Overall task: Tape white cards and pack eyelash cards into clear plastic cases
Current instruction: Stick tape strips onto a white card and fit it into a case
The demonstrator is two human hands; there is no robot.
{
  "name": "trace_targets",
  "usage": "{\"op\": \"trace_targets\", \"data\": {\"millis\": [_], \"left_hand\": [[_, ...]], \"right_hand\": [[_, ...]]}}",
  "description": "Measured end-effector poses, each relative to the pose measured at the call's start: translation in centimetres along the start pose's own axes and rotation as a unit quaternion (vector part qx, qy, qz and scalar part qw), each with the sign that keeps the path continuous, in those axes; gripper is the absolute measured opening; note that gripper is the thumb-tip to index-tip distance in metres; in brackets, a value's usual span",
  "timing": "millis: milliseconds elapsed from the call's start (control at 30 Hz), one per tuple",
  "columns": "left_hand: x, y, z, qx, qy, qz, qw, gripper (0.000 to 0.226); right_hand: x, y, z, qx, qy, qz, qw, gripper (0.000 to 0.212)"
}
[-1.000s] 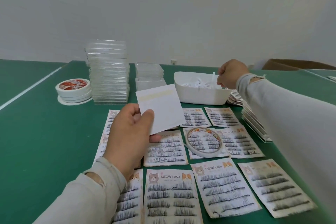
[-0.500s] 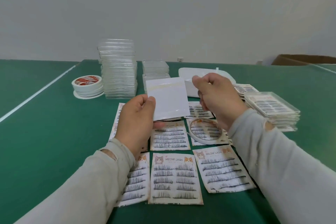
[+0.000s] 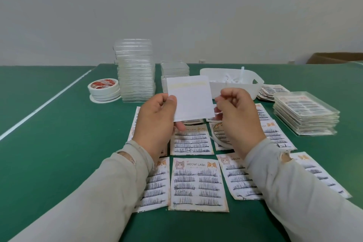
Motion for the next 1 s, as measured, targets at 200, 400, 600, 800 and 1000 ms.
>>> {"op": "trace_targets", "data": {"millis": [200, 400, 600, 800, 1000], "left_hand": [[-0.7, -0.2, -0.4, 0.023, -0.065, -0.036, 0.997, 0.023], [-0.7, -0.3, -0.2, 0.016, -0.094, -0.084, 0.992, 0.018], [-0.7, -0.6, -0.2, -0.024, -0.083, -0.047, 0.995, 0.024], [-0.7, -0.3, -0.2, -0.029, -0.081, -0.07, 0.994, 0.024], [-0.8, -0.2, -0.3, -0.024, -0.085, -0.094, 0.992, 0.025]], "right_hand": [[-0.1, 0.2, -1.2, -0.169, -0.173, 0.076, 0.967, 0.012], [0.3, -0.1, -0.5, -0.164, -0.131, 0.111, 0.971, 0.013], [0.3, -0.3, -0.6, -0.111, -0.13, 0.071, 0.983, 0.006], [0.3, -0.5, -0.8, -0.06, -0.126, 0.049, 0.989, 0.004], [0.5, -0.6, -0.6, -0.115, -0.126, 0.113, 0.979, 0.006]]}}
Point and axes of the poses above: each hand's wrist, its own z-axis towards the middle knuckle, its own x-axis out of the back of the hand, y = z × x, the point moved 1 cm from there along z, towards the middle knuckle, and after that the axes turned 13 degrees about y, right-handed, at the moved point
